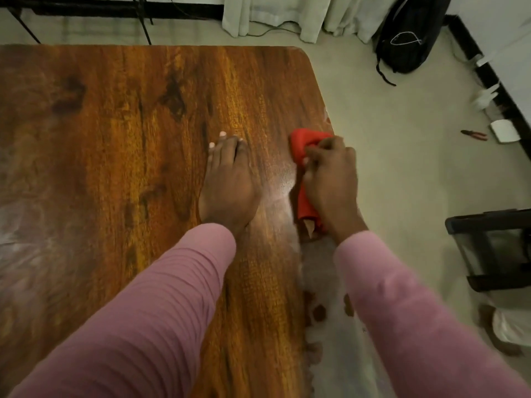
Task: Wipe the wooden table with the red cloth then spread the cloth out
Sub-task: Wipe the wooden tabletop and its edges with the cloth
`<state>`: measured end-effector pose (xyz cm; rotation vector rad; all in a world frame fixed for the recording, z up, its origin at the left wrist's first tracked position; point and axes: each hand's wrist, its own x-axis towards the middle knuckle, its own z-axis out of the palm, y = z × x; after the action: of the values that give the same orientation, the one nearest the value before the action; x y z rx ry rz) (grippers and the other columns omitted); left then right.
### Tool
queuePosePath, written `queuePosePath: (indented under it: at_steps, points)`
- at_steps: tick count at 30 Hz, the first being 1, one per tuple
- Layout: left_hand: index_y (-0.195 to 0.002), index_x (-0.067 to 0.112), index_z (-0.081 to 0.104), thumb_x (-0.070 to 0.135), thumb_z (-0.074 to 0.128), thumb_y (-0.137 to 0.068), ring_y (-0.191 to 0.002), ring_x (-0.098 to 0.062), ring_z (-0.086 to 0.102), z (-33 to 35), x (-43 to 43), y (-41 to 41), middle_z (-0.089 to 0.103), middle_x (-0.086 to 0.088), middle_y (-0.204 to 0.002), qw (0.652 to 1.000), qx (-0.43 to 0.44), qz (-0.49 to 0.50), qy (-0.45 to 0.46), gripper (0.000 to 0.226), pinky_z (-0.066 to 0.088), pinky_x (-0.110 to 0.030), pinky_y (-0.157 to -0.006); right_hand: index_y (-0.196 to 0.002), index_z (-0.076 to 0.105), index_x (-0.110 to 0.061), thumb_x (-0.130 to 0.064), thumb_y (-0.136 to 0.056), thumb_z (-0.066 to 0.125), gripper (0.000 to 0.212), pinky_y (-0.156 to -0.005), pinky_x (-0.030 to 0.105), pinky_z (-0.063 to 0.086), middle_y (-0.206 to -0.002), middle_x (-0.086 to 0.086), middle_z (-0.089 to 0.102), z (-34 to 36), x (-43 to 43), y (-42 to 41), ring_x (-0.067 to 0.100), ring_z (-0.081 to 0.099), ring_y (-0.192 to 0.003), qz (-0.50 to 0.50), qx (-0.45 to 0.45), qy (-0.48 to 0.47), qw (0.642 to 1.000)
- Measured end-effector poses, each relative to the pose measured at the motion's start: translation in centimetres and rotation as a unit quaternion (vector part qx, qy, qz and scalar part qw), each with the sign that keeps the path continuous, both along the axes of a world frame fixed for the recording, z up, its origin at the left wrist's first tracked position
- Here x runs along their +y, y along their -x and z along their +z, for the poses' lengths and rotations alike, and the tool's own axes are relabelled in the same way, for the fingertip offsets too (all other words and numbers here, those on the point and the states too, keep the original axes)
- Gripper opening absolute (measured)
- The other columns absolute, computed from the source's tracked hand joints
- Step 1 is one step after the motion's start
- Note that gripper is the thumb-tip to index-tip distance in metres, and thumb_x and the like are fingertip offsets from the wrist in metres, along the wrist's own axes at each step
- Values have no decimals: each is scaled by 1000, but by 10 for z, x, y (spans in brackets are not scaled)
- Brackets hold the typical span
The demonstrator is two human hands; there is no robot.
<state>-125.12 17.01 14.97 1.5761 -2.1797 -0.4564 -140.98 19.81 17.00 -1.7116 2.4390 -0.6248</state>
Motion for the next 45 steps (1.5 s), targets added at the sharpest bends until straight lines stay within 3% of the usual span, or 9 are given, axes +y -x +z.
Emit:
queuePosePath:
  at_steps: [4,7,10,14,22,31,36,41,45]
  points:
    - [-145,-1,30,15,30,-95,-146,-28,14,3,0,1,31,-15,-151,1000,-9,0,-2,53,8,-41,-120,-111,70,-16,-14,-90,51,29,-90,33,40,-118,7,54,1,-10,8,30,44,-109,-88,-15,1,996]
    - [-146,1,29,15,35,-96,-146,-27,12,0,1,1,28,-14,-153,1000,-28,-2,2,53,8,-41,-120,-110,71,-17,-11,-88,56,28,-85,25,33,-115,5,56,-4,18,-9,28,44,-104,2,-3,18,1000]
    - [-147,1,28,16,35,-97,-146,-27,11,-3,0,2,28,-14,-153,999,-36,-3,7,53,6,-40,-120,-108,72,-17,-10,-87,57,26,-83,29,38,-113,3,57,-6,35,-6,27,45,-101,37,4,11,999]
    - [-147,0,28,14,35,-97,-146,-27,11,-3,1,3,27,-14,-154,999,-33,-5,2,52,6,-40,-120,-111,71,-15,-12,-89,53,28,-87,26,34,-116,8,56,-4,-8,15,31,46,-106,-47,0,19,999]
    - [-146,-2,30,11,33,-98,-146,-28,12,-4,-1,3,28,-15,-153,1000,-17,-15,4,50,8,-42,-120,-122,65,-17,-19,-92,53,33,-98,27,34,-126,10,53,6,-98,60,28,47,-118,-14,-2,-42,999]
    - [-143,-2,35,15,33,-93,-145,-30,17,1,-1,5,35,-16,-149,999,-13,-31,19,52,11,-43,-120,-112,70,-15,-10,-89,57,27,-86,26,36,-114,3,55,0,22,1,23,45,-105,-1,-24,-4,1000]
    - [-141,-2,38,11,38,-95,-144,-29,20,10,20,-3,38,-16,-147,999,-1,-27,28,48,9,-42,-120,-113,68,-24,-12,-86,56,31,-75,23,32,-117,-3,54,-2,74,-62,15,39,-101,108,4,-15,994]
    - [-140,-5,38,10,39,-95,-144,-33,20,7,79,-22,37,-20,-147,998,8,-58,5,48,13,-47,-119,-111,70,-17,-11,-90,53,28,-86,39,45,-118,4,55,7,83,5,29,43,-102,-78,-5,-24,997]
    - [-141,-5,37,17,29,-94,-145,-32,17,2,97,-25,35,-19,-149,999,19,-44,-3,52,10,-44,-119,-110,71,-17,-10,-89,55,27,-84,33,43,-117,2,55,4,97,-24,21,41,-101,-69,-26,-2,997]
